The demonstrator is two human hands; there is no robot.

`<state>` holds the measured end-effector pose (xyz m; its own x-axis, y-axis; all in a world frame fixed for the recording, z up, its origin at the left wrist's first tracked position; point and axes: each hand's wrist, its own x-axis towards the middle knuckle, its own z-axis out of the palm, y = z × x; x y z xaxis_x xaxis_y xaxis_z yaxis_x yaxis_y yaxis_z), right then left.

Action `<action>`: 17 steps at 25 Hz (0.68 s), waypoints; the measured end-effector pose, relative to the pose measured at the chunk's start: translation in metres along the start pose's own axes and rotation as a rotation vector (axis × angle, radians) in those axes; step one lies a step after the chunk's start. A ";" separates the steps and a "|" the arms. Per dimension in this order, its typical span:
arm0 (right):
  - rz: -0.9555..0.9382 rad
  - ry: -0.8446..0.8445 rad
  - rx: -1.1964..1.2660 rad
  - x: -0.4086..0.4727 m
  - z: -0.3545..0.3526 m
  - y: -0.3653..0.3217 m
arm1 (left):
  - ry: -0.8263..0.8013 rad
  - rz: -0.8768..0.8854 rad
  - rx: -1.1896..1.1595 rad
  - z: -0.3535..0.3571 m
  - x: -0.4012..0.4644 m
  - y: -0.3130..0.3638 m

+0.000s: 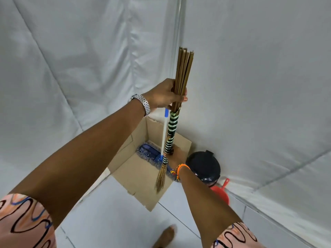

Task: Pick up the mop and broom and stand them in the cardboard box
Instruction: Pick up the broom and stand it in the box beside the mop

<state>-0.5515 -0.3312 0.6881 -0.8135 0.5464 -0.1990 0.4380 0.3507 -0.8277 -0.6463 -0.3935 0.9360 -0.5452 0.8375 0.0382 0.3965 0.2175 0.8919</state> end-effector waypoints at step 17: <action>0.200 0.013 -0.098 0.434 0.243 -0.028 | 0.125 -0.016 0.181 -0.226 0.287 -0.357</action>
<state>-1.0093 -0.2884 0.4974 -0.7019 0.6222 -0.3467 0.6258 0.3063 -0.7174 -1.1114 -0.3442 0.7306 -0.6357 0.7667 0.0905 0.5069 0.3261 0.7980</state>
